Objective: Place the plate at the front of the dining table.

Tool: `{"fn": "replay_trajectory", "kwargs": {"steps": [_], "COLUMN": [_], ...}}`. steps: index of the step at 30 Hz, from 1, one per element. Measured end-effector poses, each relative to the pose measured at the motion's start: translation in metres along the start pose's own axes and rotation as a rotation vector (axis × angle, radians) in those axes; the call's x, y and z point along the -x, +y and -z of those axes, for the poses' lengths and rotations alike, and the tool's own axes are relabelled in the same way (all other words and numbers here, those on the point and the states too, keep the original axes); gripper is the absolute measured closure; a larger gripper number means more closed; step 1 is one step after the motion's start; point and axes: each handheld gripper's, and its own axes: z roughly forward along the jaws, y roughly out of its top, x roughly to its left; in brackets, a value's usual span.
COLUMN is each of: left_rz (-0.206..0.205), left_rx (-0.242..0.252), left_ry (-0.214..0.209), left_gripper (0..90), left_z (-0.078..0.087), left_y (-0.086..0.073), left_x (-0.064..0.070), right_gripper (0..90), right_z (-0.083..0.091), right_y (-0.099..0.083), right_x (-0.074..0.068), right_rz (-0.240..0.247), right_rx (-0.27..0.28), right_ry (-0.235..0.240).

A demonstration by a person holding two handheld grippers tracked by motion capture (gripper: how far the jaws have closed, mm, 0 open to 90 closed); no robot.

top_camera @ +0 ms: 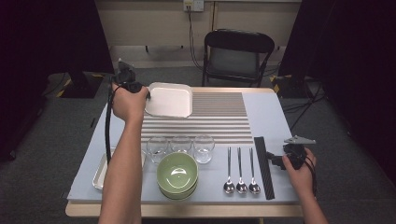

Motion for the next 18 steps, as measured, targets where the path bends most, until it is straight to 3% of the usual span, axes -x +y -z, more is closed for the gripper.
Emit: {"fn": "replay_trajectory", "kwargs": {"steps": [8, 18], "left_rz": [0.023, 0.011], "left_rx": [0.000, -0.011], "left_ry": [0.008, 0.014], "left_gripper": [88.5, 88.6], "left_z": [-0.007, -0.011], "left_y": [0.002, 0.002], "left_x": [0.002, 0.008], "right_gripper": [19.8, 19.7], "right_z": [0.000, 0.000], "right_y": [0.000, 0.000], "right_x": [0.000, 0.000], "right_rz": [0.000, 0.000], "right_rx": [0.000, 0.000], "right_ry": [0.000, 0.001]}}
